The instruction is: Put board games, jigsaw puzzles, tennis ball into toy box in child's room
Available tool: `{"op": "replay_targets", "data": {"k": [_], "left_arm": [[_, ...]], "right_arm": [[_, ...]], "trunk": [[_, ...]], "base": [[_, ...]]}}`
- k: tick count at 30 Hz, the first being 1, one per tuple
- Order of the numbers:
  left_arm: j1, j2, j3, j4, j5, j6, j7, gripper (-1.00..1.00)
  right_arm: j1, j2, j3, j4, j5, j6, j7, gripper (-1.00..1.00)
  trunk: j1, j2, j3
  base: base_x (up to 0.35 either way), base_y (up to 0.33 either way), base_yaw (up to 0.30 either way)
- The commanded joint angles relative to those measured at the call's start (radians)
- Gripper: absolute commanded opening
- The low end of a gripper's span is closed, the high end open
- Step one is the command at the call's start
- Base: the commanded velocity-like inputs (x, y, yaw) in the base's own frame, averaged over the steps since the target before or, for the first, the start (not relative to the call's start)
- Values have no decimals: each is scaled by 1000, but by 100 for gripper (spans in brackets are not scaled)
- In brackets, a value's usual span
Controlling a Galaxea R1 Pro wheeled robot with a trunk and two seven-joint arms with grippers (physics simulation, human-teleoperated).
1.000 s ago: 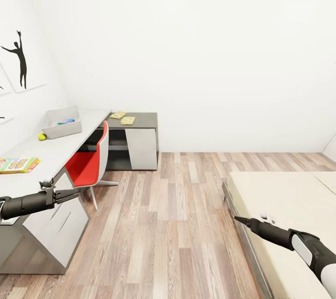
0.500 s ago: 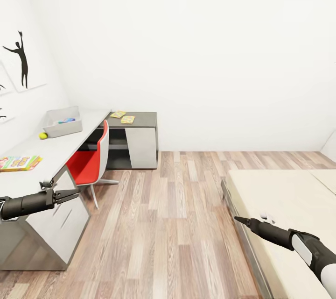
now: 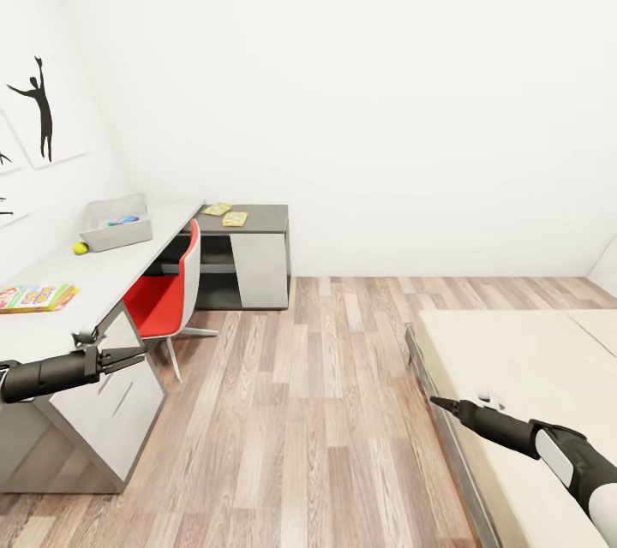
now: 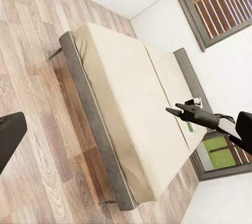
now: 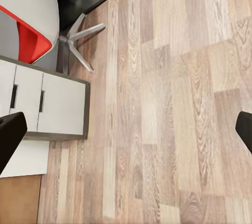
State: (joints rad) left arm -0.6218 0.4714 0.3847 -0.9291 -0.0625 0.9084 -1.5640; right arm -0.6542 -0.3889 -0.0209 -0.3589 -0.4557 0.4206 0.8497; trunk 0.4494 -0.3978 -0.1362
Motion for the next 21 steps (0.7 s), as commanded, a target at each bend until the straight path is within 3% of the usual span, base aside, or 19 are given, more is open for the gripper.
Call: {"op": "replay_targets", "data": {"k": [1, 13, 21], "left_arm": [[-1, 0, 1, -1, -6, 10, -7, 100], [7, -10, 1, 18, -4, 10, -7, 100], [9, -26, 0, 31, -6, -37, -7, 100]], "right_arm": [[-1, 0, -2, 0, -4, 9, 2, 100], [-1, 22, -3, -1, 0, 8, 2, 100], [-1, 24, -3, -1, 1, 8, 2, 100]], "trunk": [[1, -2, -2], [1, -2, -2], [1, -2, -2]], "base": [[-3, 0, 0], [-51, -57, 0], [-46, -73, 0]]}}
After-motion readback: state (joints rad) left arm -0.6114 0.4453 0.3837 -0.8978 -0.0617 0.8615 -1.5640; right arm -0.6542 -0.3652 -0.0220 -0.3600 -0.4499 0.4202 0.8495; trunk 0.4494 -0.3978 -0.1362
